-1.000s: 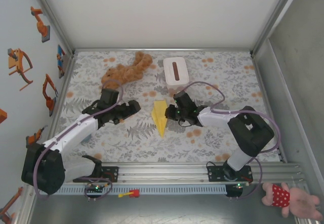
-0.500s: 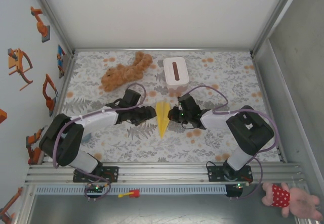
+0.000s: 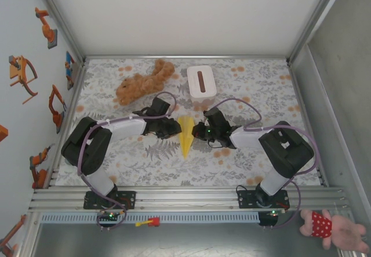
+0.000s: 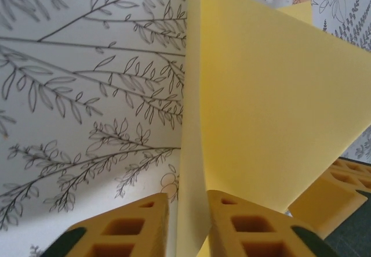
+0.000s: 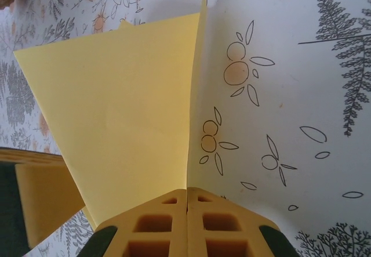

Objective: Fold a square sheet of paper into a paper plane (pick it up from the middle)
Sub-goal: Move a paper plane to the center of the table.

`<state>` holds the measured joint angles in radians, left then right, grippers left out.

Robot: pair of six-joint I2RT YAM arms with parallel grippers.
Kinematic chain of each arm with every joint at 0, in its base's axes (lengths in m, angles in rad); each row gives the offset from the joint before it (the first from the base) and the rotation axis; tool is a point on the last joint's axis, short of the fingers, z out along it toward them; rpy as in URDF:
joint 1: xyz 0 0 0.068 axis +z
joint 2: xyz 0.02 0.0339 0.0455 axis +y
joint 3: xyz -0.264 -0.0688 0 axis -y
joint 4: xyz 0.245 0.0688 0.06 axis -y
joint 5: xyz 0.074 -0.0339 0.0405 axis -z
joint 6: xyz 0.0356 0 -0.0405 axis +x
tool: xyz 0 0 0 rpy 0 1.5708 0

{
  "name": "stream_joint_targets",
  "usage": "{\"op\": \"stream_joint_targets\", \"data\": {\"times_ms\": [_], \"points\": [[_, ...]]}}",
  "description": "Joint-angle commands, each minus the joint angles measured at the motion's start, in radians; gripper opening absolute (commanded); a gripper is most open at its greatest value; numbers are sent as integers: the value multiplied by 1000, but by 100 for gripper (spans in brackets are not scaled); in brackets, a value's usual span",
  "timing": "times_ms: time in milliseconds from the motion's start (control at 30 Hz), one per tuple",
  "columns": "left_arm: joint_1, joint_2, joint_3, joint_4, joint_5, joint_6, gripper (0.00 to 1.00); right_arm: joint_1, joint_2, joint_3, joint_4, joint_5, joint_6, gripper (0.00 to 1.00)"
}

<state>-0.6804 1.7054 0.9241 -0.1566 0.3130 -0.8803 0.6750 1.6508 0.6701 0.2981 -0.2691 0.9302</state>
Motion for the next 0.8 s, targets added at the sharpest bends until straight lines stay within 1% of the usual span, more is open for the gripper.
{"op": "stream_joint_targets", "data": {"times_ms": [0, 100, 200, 333, 433, 600, 767], "points": [[-4, 17, 32, -28, -6, 24, 16, -12, -10, -14, 23, -3, 17, 0], [3, 14, 33, -41, -19, 32, 6, -22, -37, -23, 21, 7, 23, 0], [10, -27, 18, -52, -23, 35, 2, -35, -70, -29, 10, 10, 25, 0], [18, -94, -1, -94, -61, 44, 2, -41, -101, -27, -17, 12, 17, 0], [25, -118, -21, -98, -63, 42, 2, -41, -99, -24, -16, -3, 15, 0], [26, -109, -51, -85, -64, 29, 2, -41, -60, -28, 7, -14, 19, 0], [27, -88, -62, -80, -64, 31, 4, -41, -5, -27, 31, -36, 20, 0]]}}
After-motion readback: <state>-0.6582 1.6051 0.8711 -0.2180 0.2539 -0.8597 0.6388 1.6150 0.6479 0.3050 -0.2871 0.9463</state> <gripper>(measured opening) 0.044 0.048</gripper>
